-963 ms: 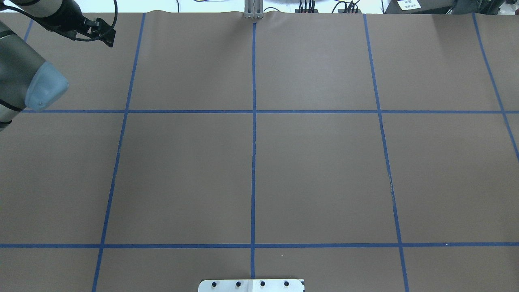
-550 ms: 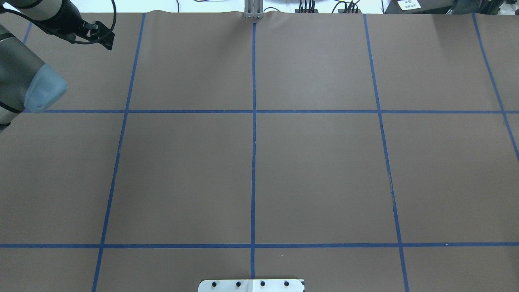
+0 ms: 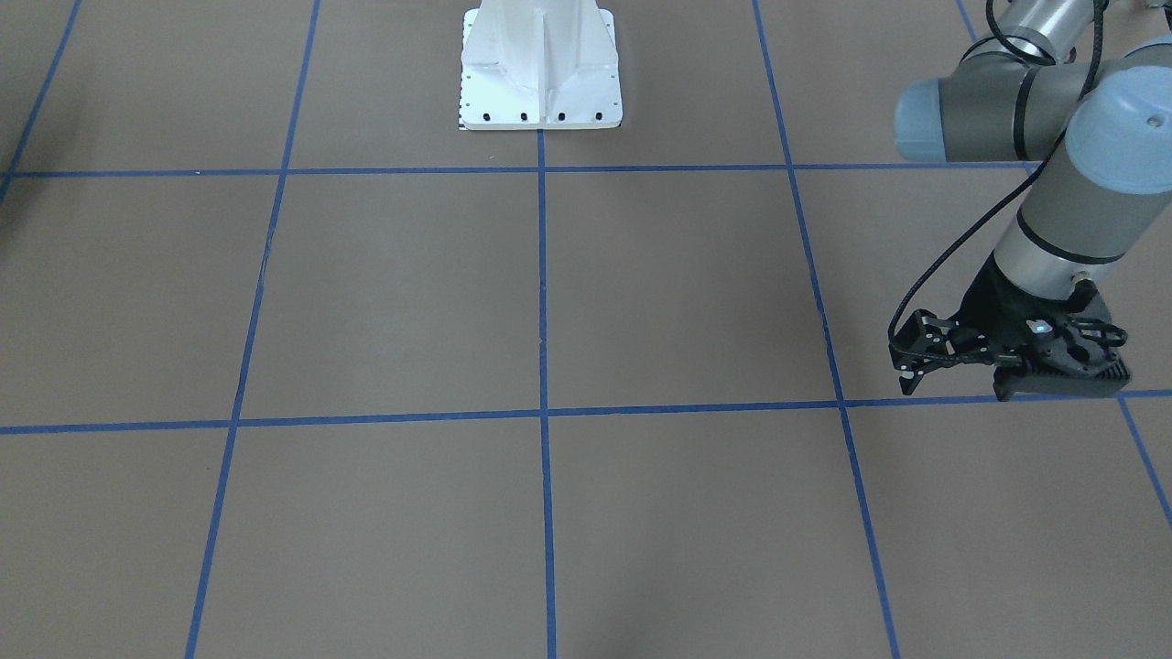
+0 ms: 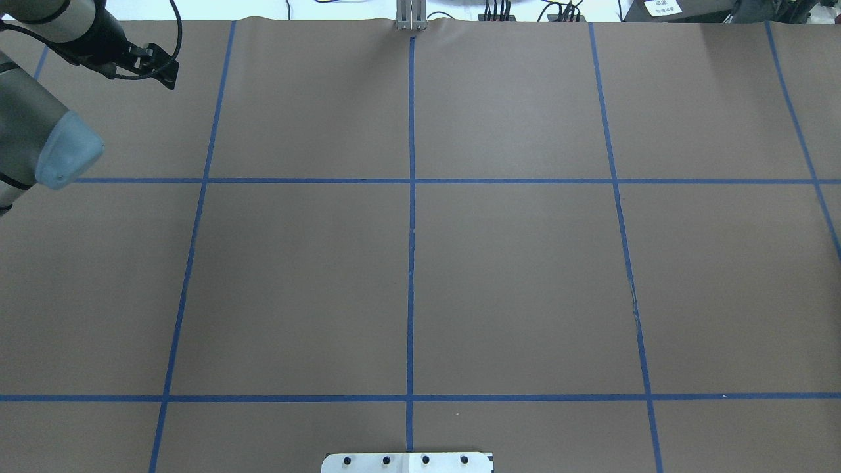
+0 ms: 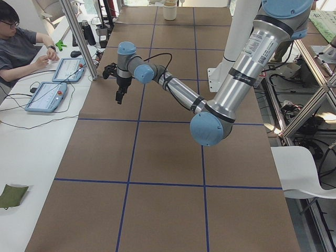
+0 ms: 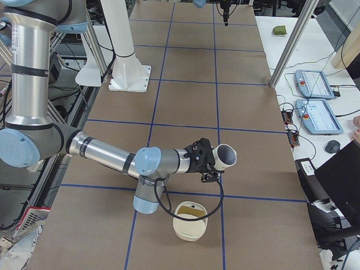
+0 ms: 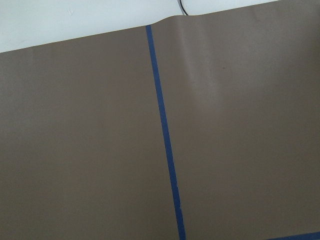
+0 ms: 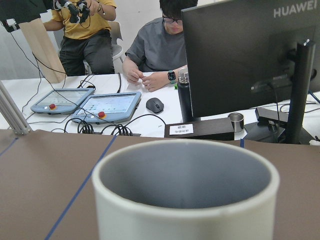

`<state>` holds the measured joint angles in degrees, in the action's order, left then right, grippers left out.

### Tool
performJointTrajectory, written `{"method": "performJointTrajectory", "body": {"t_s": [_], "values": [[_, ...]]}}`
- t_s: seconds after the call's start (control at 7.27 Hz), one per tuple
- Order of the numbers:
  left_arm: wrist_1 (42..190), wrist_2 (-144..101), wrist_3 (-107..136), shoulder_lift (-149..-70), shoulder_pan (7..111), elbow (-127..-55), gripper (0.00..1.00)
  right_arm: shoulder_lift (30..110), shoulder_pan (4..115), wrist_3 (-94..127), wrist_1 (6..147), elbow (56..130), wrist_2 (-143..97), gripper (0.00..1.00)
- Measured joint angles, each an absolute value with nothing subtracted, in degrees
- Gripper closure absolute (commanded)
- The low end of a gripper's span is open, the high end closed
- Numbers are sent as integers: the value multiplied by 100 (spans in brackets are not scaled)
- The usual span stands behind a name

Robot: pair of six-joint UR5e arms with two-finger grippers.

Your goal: Left arm hands cup to right arm to dump lemon

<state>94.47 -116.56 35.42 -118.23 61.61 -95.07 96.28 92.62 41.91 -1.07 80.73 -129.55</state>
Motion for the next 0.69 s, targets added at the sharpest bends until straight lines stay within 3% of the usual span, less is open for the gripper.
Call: {"method": "performJointTrajectory", "body": {"t_s": [0.69], "values": [[9436, -11997, 3624, -11720, 6164, -9532, 0, 8078, 7479, 1960, 2162, 8217, -10799, 96]]}}
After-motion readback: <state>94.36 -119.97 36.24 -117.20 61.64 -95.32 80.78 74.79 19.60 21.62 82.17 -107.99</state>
